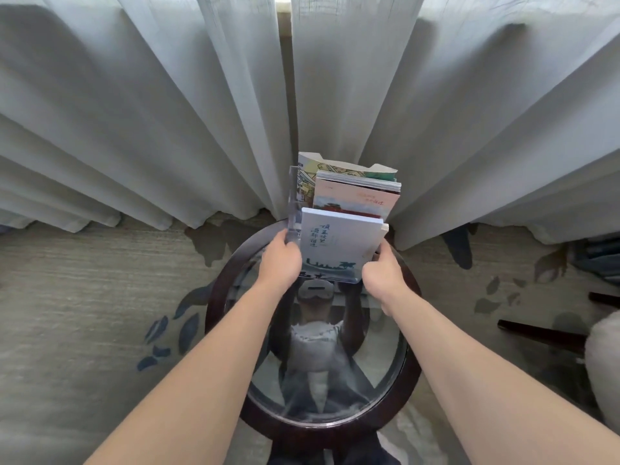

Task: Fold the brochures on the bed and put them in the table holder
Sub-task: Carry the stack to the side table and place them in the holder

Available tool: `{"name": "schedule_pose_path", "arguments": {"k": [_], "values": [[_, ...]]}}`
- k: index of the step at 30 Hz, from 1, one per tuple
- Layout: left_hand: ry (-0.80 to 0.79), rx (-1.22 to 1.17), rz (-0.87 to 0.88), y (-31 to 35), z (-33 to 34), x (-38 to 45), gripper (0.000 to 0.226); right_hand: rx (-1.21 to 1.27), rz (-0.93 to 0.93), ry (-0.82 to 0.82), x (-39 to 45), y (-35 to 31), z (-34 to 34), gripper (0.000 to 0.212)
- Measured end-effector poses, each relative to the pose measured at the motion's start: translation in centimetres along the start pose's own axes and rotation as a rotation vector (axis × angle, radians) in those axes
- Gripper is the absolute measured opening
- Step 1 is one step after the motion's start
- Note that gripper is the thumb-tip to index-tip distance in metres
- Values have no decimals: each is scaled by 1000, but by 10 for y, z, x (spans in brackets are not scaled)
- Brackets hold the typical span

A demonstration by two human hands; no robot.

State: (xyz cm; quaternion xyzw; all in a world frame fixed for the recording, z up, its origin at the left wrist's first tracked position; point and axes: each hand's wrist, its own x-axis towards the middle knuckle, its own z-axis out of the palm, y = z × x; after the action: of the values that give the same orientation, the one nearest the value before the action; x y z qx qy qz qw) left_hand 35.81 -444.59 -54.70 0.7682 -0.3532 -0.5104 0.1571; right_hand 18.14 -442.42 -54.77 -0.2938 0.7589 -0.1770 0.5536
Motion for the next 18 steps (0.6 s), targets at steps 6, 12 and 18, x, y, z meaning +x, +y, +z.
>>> {"name": "schedule_pose_path", "arguments": {"k": [6, 12, 18], "values": [[21, -4, 9, -5, -1, 2, 42, -72, -31, 17, 2, -1, -1, 76], [77, 11, 38, -9, -3, 4, 41, -127, -50, 25, 5, -4, 5, 78], [81, -10, 52, -10, -4, 7, 39, -144, -73, 47, 6, -1, 9, 78]]}}
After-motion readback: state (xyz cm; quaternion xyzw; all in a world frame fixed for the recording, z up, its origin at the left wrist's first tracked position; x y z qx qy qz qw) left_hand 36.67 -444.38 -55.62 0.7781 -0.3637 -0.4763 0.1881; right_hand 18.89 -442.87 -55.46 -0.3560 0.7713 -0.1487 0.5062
